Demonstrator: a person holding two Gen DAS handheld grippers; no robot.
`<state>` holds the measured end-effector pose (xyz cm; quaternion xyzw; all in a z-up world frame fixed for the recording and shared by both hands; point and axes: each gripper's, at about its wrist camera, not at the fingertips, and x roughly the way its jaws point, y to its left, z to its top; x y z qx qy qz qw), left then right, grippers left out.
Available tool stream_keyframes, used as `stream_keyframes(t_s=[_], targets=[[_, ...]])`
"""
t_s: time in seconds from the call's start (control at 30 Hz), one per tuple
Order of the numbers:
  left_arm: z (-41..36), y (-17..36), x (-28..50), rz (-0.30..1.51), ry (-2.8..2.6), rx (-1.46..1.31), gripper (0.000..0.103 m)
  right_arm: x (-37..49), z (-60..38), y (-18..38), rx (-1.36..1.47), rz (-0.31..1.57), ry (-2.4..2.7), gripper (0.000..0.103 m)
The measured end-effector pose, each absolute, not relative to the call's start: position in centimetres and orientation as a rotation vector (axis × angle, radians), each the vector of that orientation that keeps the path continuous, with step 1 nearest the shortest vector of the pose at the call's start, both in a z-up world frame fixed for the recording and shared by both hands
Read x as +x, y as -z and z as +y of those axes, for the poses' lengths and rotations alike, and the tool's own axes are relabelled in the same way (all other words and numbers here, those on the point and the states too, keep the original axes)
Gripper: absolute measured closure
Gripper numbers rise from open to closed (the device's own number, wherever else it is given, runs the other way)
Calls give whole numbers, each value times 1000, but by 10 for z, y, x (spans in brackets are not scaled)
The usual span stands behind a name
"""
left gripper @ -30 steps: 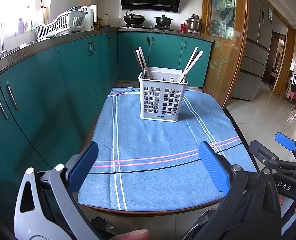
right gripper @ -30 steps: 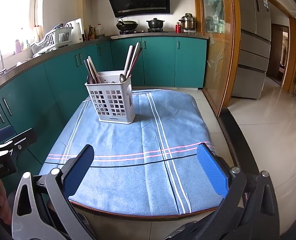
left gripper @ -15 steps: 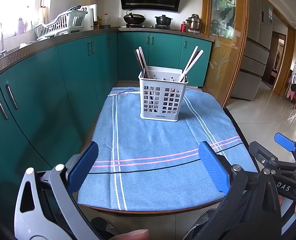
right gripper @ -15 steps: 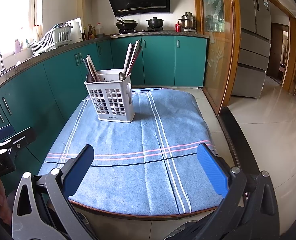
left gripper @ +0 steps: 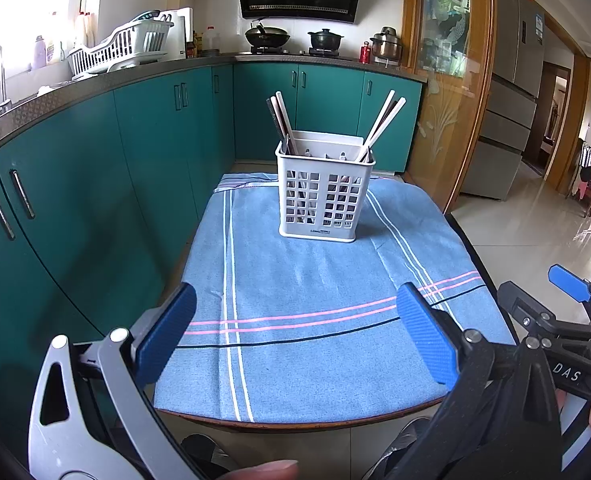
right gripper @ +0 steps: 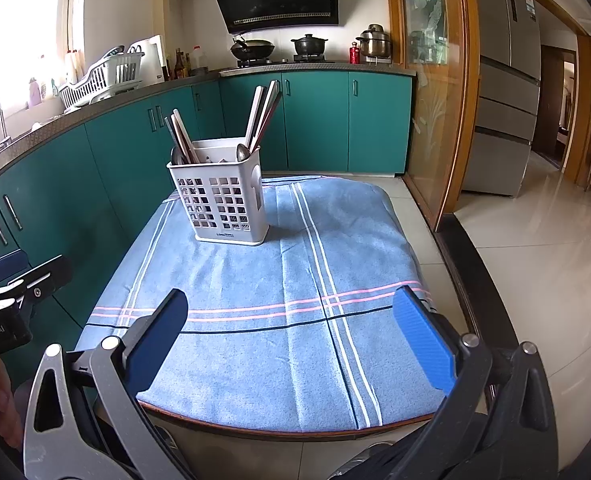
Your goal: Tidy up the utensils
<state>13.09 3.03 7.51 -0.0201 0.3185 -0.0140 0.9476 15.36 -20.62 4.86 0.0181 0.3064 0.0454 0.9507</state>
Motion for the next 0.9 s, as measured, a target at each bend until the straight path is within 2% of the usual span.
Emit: stream_keyframes(t_s=[0.9], targets=[[34,-71,136,656,26,-42,4,158,-207,-43,30,627,-93,3]])
